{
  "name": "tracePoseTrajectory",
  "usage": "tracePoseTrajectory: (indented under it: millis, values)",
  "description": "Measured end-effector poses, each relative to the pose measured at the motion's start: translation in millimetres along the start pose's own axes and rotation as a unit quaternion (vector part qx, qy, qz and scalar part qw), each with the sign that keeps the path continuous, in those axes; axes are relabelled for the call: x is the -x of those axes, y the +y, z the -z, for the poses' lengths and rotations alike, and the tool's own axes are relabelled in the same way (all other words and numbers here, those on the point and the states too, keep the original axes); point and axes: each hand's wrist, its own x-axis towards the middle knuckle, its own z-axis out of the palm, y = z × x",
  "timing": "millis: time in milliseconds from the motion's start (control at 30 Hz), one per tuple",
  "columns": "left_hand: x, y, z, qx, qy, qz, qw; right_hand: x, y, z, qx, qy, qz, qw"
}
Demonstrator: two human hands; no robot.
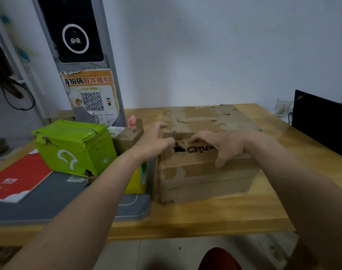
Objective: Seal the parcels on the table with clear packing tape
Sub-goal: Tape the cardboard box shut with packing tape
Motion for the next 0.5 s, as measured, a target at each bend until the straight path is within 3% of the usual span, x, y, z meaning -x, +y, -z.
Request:
tracePoseTrajectory:
  millis: [67,200,367,500]
  values:
    - [-2.2,-8.9,-3.3,0.067,-0.094,0.032,0.993,-4.6,0.5,-0.4,0.005,0.002,0.012,1.000]
    - [-2.7,-11.0,-7.6,0.049,-0.101,0.023,0.993,-2.3,-2.0,-6.1,-0.024,0.031,0.033,0.999]
    - [1.6,-15.1,-13.4,0.050,-0.033,-0.023,0.998,-7.0,-17.8,-29.9,-0.136,0.187,0.080,0.970]
    - [0.6,-24.3,-21.1,0.066,0.055,-0.045,0.995,-25.3,-15.4,-55.6,-0.104,0.318,0.059,0.941]
